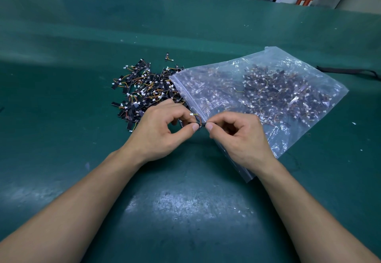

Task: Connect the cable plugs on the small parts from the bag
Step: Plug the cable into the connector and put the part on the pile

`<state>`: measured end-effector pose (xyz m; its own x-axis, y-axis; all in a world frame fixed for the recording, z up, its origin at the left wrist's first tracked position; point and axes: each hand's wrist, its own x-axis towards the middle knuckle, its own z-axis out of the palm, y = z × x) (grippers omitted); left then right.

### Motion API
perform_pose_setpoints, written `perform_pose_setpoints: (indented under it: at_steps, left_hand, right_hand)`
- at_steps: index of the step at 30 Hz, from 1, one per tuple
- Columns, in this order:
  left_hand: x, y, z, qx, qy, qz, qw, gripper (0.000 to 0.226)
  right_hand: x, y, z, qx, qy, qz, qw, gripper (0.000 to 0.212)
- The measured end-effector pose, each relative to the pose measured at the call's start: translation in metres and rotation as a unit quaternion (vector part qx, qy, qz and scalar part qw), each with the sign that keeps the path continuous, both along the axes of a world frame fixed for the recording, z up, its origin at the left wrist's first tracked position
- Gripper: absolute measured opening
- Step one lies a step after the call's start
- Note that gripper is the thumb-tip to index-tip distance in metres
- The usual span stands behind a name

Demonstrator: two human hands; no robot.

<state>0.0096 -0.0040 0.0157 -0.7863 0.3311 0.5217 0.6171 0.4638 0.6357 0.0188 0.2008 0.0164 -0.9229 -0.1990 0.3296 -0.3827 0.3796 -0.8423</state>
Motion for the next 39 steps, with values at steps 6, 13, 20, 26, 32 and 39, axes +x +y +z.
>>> perform_pose_setpoints:
  at_steps: [6, 13, 20, 26, 32, 39]
  left_hand:
    - [0.0006, 0.0001, 0.0011, 0.015, -0.020, -0.004, 1.000, 0.006]
    - [0.0017, 0.0007, 0.0013, 0.014, -0.012, 0.008, 1.000, 0.009]
    - [0.0015, -0.0003, 0.0008, 0.014, -0.033, -0.005, 0.999, 0.016]
    - [-0.0003, 0.0005, 0.0004, 0.018, 0.007, 0.004, 1.000, 0.008]
    - [-0.0015, 0.0001, -0.0005, 0.007, 0.023, 0.003, 1.000, 0.008]
    - [0.0003, -0.0009, -0.0001, 0.017, -0.016, 0.000, 1.000, 0.016]
  right_hand:
    - [0.0015, 0.0006, 0.0012, -0.001, 0.000, 0.000, 1.000, 0.010]
    - [0.0020, 0.0013, 0.0017, -0.001, 0.003, 0.004, 1.000, 0.007]
    - [0.0023, 0.0005, 0.0023, 0.000, 0.008, 0.001, 1.000, 0.013]
    - [0.0027, 0.0001, 0.0034, -0.011, -0.006, 0.003, 1.000, 0.007]
    - [0.0029, 0.0001, 0.0031, -0.010, -0.006, 0.002, 1.000, 0.010]
    - [0.0023, 0.0002, 0.0028, -0.001, 0.001, 0.003, 1.000, 0.012]
